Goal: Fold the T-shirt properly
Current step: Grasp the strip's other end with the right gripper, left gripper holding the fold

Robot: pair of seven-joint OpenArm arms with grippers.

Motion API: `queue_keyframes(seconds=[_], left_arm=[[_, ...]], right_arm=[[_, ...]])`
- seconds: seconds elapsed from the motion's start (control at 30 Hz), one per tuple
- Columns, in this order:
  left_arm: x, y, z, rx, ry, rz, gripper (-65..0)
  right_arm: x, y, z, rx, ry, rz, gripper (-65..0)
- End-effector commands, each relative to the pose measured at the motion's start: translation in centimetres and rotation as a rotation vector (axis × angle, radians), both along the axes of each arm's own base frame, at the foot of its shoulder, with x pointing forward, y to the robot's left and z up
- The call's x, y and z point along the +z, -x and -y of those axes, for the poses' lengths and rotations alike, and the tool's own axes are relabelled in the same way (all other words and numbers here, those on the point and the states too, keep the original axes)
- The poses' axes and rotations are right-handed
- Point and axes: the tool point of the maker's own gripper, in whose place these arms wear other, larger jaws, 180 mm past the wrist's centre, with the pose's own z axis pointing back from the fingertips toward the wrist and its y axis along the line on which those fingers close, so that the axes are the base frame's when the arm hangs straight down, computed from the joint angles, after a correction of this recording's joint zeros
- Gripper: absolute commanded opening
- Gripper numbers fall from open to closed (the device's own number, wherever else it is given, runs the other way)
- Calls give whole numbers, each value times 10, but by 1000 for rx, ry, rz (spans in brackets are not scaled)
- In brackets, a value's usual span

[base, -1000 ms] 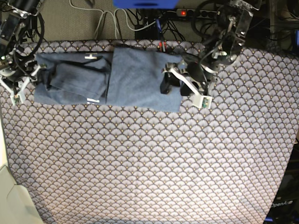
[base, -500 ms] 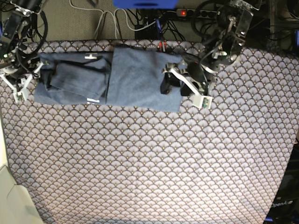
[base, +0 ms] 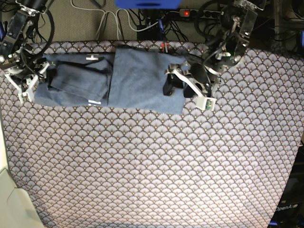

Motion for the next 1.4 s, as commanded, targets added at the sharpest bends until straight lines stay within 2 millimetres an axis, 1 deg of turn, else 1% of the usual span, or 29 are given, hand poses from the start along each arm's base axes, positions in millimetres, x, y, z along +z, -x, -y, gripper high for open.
queue_keyframes(seconds=[0.0,0.1,0.2,0.3,0.53,0.67,0.73,0.83,1.0,1.07,1.1,1.17,1.23,1.27,1.37], left_arm=[[13,-7,1,3,16,45,-237],[14,-8,1,3,17,48,-237],[15,-8,1,2,18,50,-237],[15,-8,1,2,18,50,-237],[12,-4,1,2,18,41,-237],[12,-3,2,2,18,38,-237],[12,-3,2,2,18,38,-237],[11,-2,2,2,18,36,-237],[9,-1,-4,-3,-1,35,-237],[9,-1,-5,-4,-4,35,-237],[9,-1,-5,-4,-4,35,-237],[9,-1,-5,-4,-4,35,-237],[9,-1,-5,-3,-3,35,-238],[9,-1,-5,-3,-3,35,-238],[10,-2,-5,-2,-2,37,-238]], right_arm=[[11,-9,6,4,15,40,-329],[9,-11,5,1,8,41,-328],[1,-12,5,-10,-15,24,-327],[-4,-13,11,-19,-21,7,-327],[-8,-13,10,-19,-29,-1,-327],[-12,-17,-8,43,-36,-18,-328],[-13,-18,-11,52,-39,-20,-328],[-14,-18,-12,51,-40,-20,-328],[-14,-18,-12,52,-41,-19,-332],[-14,-18,-12,52,-41,-19,-369],[-14,-18,-12,51,-41,-21,-407],[-14,-17,-12,51,-42,-24,-508],[-14,-17,-12,51,-41,-25,-631],[-15,-17,-12,50,-41,-27,-650],[-12,-17,-11,54,-34,-19,-650]])
